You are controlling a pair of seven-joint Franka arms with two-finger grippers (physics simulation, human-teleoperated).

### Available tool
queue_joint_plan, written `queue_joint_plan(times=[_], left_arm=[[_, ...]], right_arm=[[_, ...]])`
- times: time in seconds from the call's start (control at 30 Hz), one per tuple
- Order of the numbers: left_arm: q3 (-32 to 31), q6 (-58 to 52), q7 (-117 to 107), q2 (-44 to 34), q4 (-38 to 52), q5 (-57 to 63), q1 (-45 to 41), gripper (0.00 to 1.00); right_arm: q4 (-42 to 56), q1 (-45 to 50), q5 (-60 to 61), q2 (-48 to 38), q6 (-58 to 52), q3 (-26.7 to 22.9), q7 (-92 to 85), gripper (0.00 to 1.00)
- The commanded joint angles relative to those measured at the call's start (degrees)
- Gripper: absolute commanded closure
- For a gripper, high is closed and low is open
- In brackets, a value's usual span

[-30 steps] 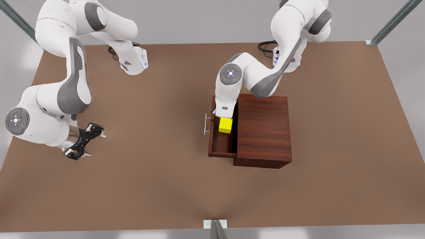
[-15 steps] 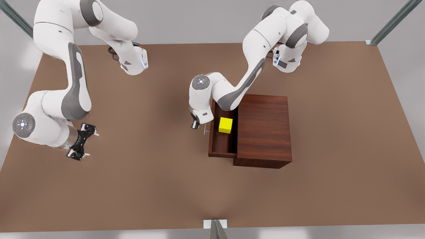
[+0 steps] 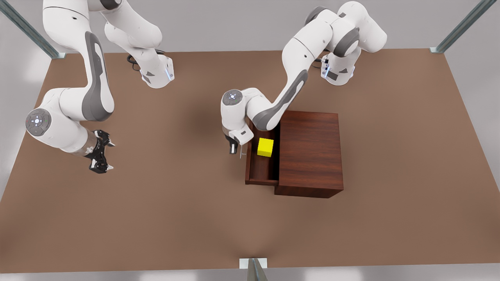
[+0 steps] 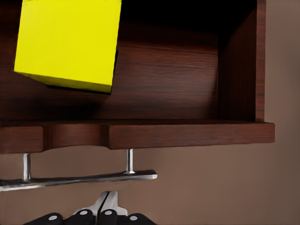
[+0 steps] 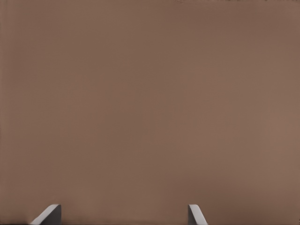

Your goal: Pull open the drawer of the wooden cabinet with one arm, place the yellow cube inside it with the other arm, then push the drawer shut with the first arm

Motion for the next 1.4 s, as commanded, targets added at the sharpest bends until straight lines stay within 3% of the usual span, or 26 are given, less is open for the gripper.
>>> queue_joint_plan(times=[0.0, 0.77, 1.17, 1.23, 1.37], left_arm=[[-0.06, -7.04, -1.4, -0.23, 0.08, 0.08, -0.24, 1.0], [6.27, -19.87, 22.94, -1.02, -0.01, 0.61, 3.89, 1.0], [5.83, -15.74, 19.17, -0.58, 2.01, -6.07, 3.72, 1.0], [5.92, -16.88, 21.62, -3.3, 2.28, -6.6, 4.33, 0.0], [6.53, -29.72, 56.85, -14.64, -1.06, -8.8, 16.1, 0.0]], right_arm=[[0.08, 0.02, 0.02, -0.02, 0.56, 0.02, -22.64, 0.0], [0.61, 0.19, -0.16, 0.86, 0.56, 0.11, -22.29, 0.0], [0.69, 0.19, -0.33, 0.94, 0.65, 0.02, -22.46, 0.0], [0.78, 0.19, -0.33, 0.94, 0.65, 0.02, -22.46, 0.0], [0.78, 0.19, -0.33, 0.94, 0.65, 0.11, -22.37, 0.0]])
